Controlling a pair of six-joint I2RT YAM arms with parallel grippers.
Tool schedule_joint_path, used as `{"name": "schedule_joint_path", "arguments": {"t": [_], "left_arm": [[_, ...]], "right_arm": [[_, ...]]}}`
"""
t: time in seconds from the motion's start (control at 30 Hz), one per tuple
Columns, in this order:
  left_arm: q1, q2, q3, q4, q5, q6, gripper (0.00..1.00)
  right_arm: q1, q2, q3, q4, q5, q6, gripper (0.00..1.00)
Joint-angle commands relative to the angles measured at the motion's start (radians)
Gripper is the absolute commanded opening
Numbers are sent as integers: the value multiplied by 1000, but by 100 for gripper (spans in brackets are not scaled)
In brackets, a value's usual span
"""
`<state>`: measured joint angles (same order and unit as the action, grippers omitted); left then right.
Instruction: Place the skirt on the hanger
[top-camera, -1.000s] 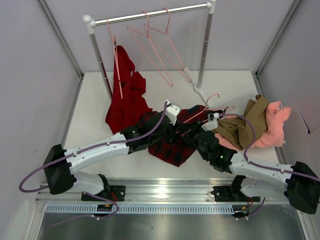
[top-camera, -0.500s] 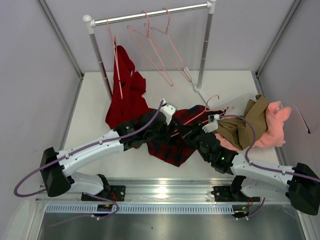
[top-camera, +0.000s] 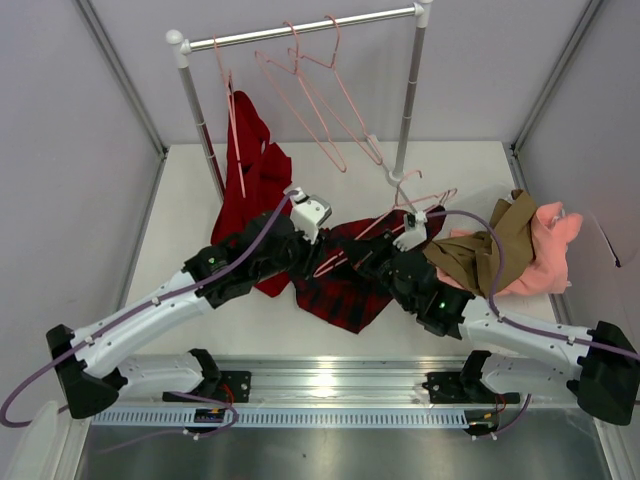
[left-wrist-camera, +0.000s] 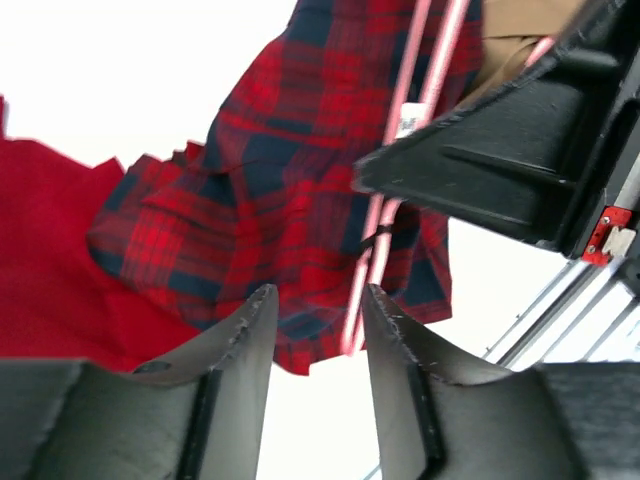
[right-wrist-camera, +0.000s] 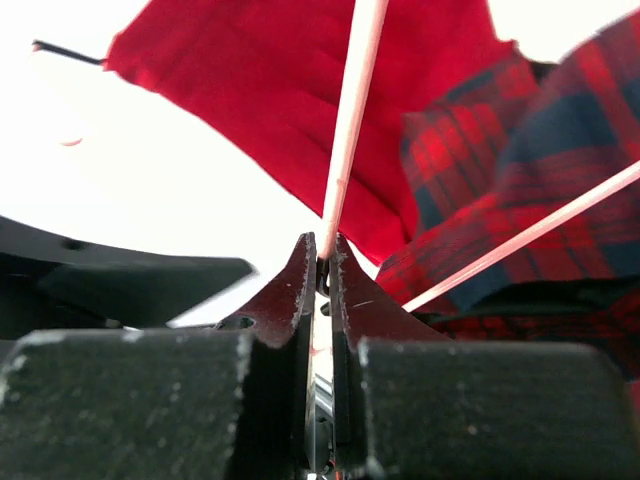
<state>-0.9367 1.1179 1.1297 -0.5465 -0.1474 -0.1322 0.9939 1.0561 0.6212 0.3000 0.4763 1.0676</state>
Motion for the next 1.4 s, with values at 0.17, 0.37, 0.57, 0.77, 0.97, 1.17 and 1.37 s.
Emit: {"name": "schedule_joint_path", "arguments": {"t": [0.17, 0.37, 0.57, 0.77, 0.97, 1.17, 1.37], "left_arm": [[6, -12, 139, -32, 28, 13, 46], [6, -69, 359, -138, -26, 12, 57], [6, -41, 547, -173, 0, 43, 63], [6, 94, 789, -230, 0, -12, 66], [3, 198, 886, -170, -65, -50, 63], [-11, 266, 909, -135, -106, -44, 61], [-16, 264, 843, -29, -196, -46, 51]], "right_arm": [[-1, 22, 305, -162, -103, -233, 0], [-35, 22, 425, -249, -318, -196, 0], [-24, 60, 589, -389, -438, -241, 0], [31, 94, 706, -522, -415, -285, 0], [67, 130, 839, -637, -387, -342, 0], [98, 160, 887, -694, -369, -342, 0], [146, 156, 879, -690, -349, -333, 0]]}}
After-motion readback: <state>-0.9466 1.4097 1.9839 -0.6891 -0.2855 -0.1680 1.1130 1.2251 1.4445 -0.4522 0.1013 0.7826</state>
